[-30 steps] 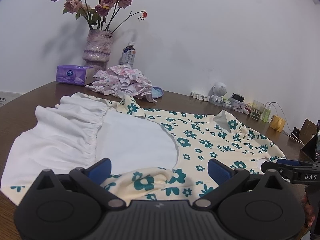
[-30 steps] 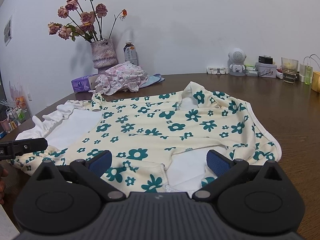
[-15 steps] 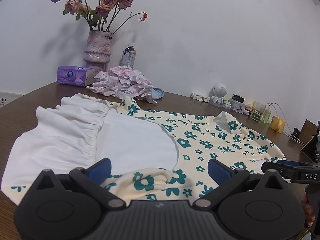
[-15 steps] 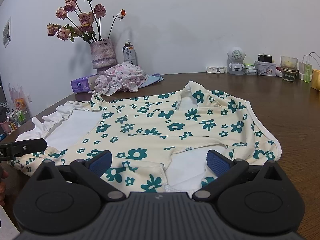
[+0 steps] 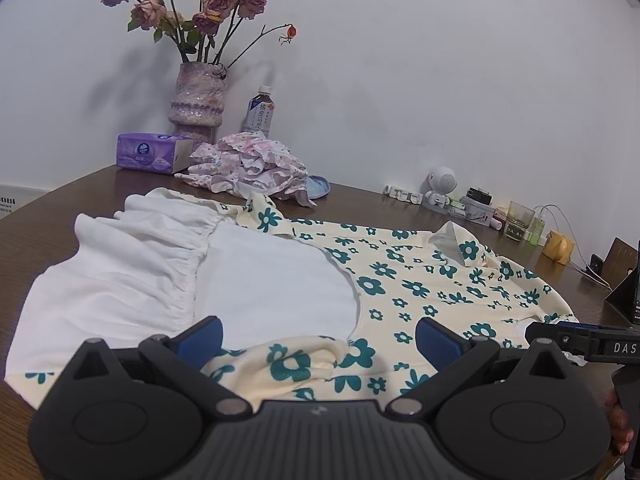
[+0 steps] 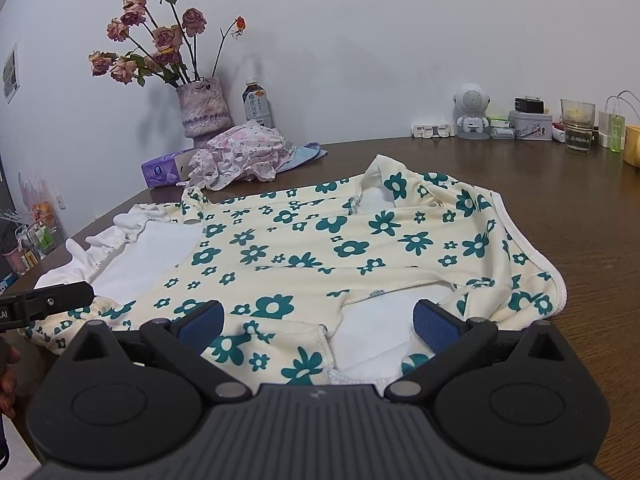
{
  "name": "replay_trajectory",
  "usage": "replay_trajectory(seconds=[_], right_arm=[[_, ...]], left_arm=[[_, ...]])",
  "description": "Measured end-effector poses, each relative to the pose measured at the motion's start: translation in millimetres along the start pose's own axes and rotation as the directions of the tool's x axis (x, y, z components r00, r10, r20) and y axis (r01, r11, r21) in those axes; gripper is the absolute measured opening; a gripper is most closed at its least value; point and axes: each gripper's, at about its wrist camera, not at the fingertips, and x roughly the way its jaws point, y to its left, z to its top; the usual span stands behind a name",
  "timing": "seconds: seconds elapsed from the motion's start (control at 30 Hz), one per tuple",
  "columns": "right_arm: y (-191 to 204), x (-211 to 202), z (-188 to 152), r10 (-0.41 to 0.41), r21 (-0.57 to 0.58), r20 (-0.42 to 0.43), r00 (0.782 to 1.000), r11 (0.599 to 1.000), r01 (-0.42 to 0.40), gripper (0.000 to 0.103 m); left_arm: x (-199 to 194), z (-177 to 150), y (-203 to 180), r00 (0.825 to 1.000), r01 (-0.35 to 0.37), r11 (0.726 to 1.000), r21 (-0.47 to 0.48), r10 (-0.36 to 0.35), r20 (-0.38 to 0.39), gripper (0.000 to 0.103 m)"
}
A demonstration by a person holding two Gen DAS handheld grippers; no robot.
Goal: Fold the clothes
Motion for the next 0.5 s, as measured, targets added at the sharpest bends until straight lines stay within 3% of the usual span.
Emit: replay_trajectory(seconds=[0.5], right_arm=[[-1.2, -1.1, -0.3, 0.006, 0.006, 0.009, 1.0, 1.0, -0.006, 0.102]], left_arm=[[0.1, -0.2, -0.1, 1.0, -0.004, 1.0, 0.0, 0.004, 0.0, 0.103]])
